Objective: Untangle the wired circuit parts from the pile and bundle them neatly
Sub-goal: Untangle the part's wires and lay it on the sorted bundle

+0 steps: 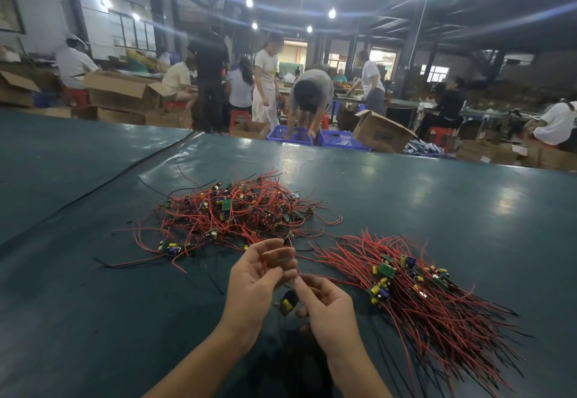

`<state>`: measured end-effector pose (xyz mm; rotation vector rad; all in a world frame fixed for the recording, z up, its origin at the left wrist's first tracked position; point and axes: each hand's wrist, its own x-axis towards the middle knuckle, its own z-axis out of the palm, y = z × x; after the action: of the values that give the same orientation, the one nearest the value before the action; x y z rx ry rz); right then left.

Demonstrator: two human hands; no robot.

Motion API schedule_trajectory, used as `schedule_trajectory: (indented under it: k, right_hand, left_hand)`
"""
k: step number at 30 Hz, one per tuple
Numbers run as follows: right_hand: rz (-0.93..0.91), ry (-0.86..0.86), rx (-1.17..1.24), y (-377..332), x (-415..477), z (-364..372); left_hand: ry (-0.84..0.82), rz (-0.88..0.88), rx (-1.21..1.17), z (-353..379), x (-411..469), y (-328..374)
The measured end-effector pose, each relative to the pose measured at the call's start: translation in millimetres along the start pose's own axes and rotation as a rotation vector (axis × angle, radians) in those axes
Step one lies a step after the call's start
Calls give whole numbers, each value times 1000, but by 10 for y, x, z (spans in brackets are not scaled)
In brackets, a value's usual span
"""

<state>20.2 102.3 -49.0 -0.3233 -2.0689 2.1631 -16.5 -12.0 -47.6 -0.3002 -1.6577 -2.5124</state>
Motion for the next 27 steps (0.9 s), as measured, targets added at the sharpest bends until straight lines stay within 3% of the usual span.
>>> schedule_trajectory:
  k: [9, 13, 17, 27]
  right_hand:
    - [213, -159, 87, -28, -22, 29]
    - [55, -75, 116, -9, -3, 14]
    - [-39, 37, 205, -6, 42, -41]
    - [-147, 193, 241, 28, 77, -111]
  left_hand:
    - [-106, 35, 49, -21, -6, 52]
    - [-117, 95, 130, -10, -26, 66]
    - [0, 172, 222, -17, 6, 62]
    - [200, 27, 79, -121, 79, 4]
